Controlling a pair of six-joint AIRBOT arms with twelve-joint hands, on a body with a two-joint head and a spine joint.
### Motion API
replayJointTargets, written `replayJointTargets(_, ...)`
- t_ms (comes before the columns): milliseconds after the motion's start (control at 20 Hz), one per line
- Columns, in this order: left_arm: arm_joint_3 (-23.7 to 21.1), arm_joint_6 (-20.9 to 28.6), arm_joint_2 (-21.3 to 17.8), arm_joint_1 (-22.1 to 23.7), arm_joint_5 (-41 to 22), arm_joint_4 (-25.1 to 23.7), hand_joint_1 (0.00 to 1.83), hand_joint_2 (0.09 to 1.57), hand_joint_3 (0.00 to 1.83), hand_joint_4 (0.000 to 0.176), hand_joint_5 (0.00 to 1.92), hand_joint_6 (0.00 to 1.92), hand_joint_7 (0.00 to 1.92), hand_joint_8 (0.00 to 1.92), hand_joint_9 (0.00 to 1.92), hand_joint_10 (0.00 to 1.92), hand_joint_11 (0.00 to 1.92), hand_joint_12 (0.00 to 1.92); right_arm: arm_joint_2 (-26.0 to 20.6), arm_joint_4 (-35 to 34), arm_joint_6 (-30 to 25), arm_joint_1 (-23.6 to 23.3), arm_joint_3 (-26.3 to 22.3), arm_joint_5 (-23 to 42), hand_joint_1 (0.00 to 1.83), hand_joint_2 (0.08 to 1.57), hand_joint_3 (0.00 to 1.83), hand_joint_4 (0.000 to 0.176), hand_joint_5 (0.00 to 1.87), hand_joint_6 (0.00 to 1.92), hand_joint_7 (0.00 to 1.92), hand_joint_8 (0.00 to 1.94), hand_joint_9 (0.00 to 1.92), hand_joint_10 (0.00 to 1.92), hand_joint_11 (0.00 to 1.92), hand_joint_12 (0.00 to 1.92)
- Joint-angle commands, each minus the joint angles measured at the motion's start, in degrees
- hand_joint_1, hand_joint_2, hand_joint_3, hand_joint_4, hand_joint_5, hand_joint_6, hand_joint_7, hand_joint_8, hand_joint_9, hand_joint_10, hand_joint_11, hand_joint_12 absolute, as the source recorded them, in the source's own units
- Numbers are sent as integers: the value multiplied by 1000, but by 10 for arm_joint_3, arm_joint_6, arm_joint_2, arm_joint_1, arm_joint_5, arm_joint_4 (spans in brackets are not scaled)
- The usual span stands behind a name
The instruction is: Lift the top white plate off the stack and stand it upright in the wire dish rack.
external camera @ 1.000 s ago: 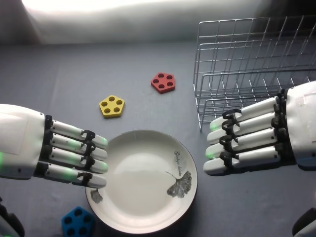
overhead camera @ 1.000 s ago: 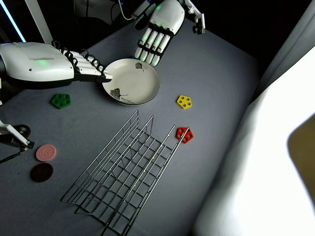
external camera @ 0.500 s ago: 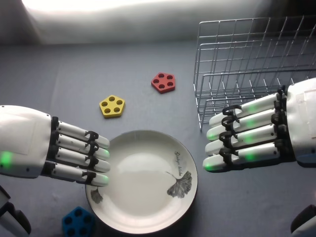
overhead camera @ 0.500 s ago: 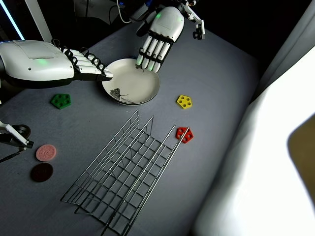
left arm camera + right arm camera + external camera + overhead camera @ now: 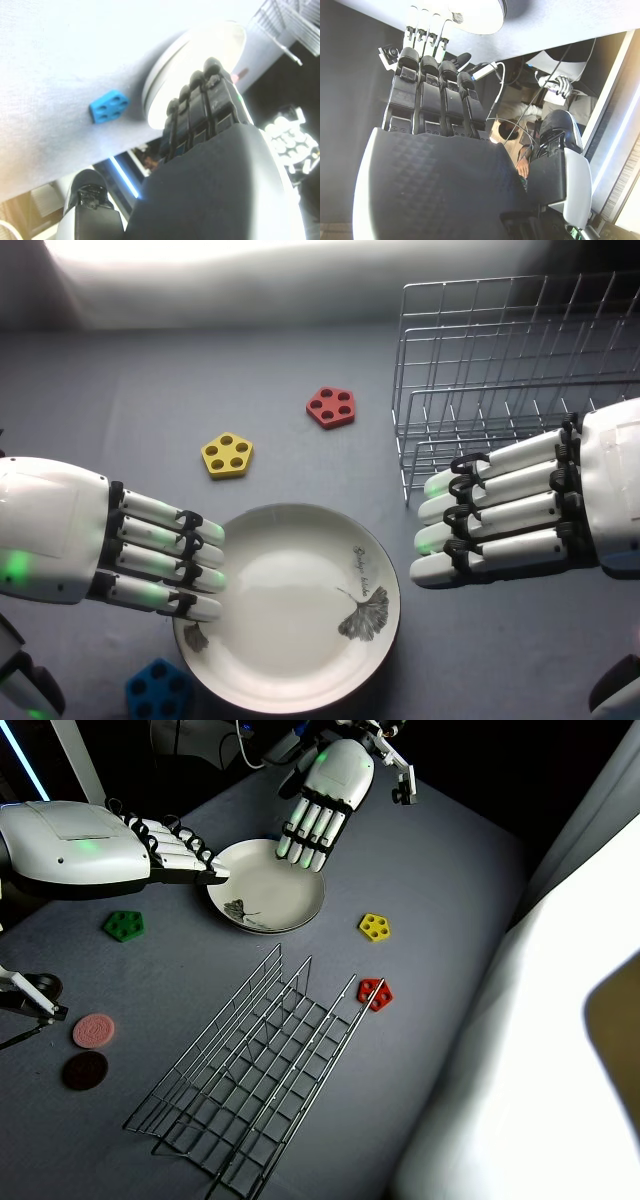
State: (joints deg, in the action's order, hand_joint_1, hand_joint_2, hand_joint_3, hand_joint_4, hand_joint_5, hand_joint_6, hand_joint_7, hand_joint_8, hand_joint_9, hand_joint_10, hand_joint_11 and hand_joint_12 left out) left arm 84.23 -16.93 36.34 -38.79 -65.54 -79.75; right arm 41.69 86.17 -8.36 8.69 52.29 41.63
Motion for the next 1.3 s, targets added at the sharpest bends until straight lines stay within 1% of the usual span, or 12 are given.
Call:
replayJointTargets(0,-3,-4,5,11,-36,33,49,1012,0,0,109,5,132,4,133,3,142,17,-7,-42,-3,-9,2,22,37,1059,2,0,91,1,120,2,123,2,128,3)
replayJointTargets(50,-4,-6,5,11,-37,32,49,1010,0,0,114,6,139,6,141,5,154,22,-7,-44,-3,-10,3,22,10,1063,3,0,89,0,116,0,114,0,116,0)
replayJointTargets(150,-7,-6,6,9,-39,28,51,1012,0,0,101,0,129,1,129,0,132,12,-7,-45,-3,-10,4,22,37,1049,0,0,131,12,150,10,153,13,155,17)
replayJointTargets(200,-9,-6,6,9,-40,28,106,1008,0,0,122,8,143,6,139,5,143,16,-7,-45,-3,-10,5,22,7,1061,3,0,95,2,118,1,117,2,120,4)
replayJointTargets(450,-16,-6,6,7,-42,26,50,1006,0,0,120,5,160,11,157,11,154,20,-7,-49,-3,-11,5,22,71,1051,0,0,128,9,155,7,149,6,148,13)
replayJointTargets(500,-17,-6,6,7,-42,26,136,1003,0,0,140,11,169,12,158,10,151,19,-7,-49,-3,-10,6,22,50,1054,0,0,109,2,139,1,133,1,131,6)
replayJointTargets(550,-19,-6,6,6,-41,25,137,1006,0,0,129,5,149,2,137,2,140,13,-6,-49,-3,-9,7,22,46,1057,2,0,97,0,127,0,122,0,119,1)
replayJointTargets(650,-23,-9,6,5,-39,20,57,1009,1,0,101,0,136,0,136,1,142,14,-6,-49,-3,-8,7,22,3,1053,0,0,108,4,143,7,140,7,140,10)
replayJointTargets(850,-31,-20,7,-1,-31,17,53,1008,0,0,98,3,122,3,118,3,141,13,-6,-49,-3,-6,8,22,34,1053,0,0,128,6,157,5,149,5,148,11)
replayJointTargets(900,-32,-21,8,-3,-27,17,16,1017,4,0,86,0,121,2,119,3,138,11,-6,-49,-3,-5,8,22,36,1051,0,0,126,5,157,5,151,5,150,12)
replayJointTargets(1200,-32,-22,20,-10,3,3,65,1012,0,0,106,6,136,5,128,4,141,12,-7,-54,-3,-3,8,22,0,1057,2,0,94,0,132,0,137,2,145,9)
replayJointTargets(1250,-30,-22,22,-10,9,2,43,1015,1,0,101,3,129,2,128,3,137,10,-7,-57,0,-1,8,22,12,1052,0,0,125,11,158,9,152,7,156,13)
